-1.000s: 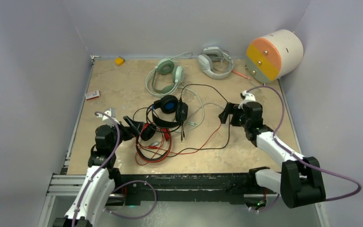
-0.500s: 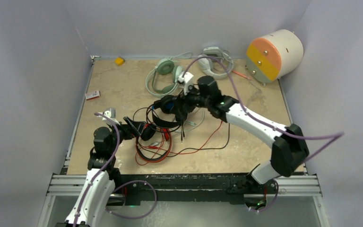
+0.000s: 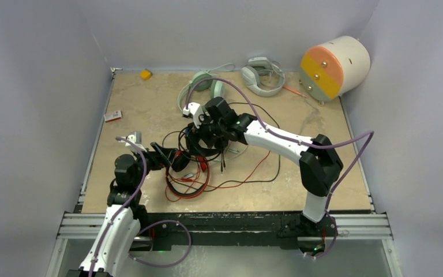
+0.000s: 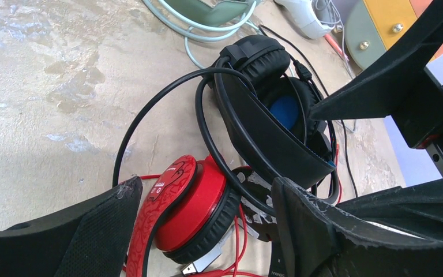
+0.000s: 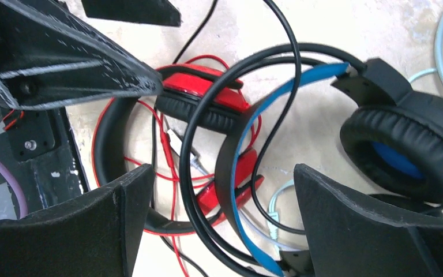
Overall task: Wrap the headphones
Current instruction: Move the headphones to the center of the board.
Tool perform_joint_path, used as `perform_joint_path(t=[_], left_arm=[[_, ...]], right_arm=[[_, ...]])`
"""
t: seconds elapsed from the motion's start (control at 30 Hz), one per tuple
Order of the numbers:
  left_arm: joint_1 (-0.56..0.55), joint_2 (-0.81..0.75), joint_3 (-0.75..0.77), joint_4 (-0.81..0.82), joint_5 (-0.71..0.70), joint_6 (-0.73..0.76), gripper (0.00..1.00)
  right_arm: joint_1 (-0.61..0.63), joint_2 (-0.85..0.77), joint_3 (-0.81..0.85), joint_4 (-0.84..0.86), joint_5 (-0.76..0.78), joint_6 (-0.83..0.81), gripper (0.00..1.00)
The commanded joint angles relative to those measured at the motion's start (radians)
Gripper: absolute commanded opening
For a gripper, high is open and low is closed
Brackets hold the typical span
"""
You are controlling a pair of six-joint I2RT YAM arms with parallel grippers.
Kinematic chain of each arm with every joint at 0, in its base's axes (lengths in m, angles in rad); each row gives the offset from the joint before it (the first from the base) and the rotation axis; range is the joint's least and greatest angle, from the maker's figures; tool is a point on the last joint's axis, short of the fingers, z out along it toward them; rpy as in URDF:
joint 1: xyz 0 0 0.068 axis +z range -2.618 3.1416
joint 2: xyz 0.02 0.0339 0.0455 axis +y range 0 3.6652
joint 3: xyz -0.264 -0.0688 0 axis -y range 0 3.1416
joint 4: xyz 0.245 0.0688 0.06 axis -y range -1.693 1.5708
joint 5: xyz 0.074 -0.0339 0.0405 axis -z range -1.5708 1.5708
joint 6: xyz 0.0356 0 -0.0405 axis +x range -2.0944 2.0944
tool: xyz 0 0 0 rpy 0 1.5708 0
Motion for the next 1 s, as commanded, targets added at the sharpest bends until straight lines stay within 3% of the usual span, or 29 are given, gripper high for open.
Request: perform_joint_path(t=[0.0, 0.53, 0.63, 0.77, 0.87, 0.97], left_arm=[[-0.004, 0.015, -0.005, 0.049, 0.018, 0.016, 0.79], [-0.004, 0.028, -0.003, 0.053, 0.018, 0.016, 0.72], [-0.004, 0.030, -0.002, 0.052, 0.017, 0.016, 0.72], [-0.004, 0.028, -0.002, 0.051, 0.017, 0.016, 0.72], [-0.004, 0.029, -0.002, 0.049, 0.015, 0.016, 0.71], [-0.004, 0.030, 0.000, 0.047, 0.015, 0.016, 0.71]], right_arm=[[0.044, 0.040, 0.097, -0.066, 0.008, -0.037, 0.91], [0.122, 0.135, 0.190, -0.118, 0.129, -0.043, 0.66], [0.131, 0.152, 0.208, -0.135, 0.178, -0.048, 0.55], [0.133, 0.130, 0.196, -0.117, 0.240, -0.037, 0.28], [0.132, 0.081, 0.152, -0.097, 0.278, 0.007, 0.16], [0.131, 0.025, 0.104, -0.074, 0.430, 0.034, 0.03]])
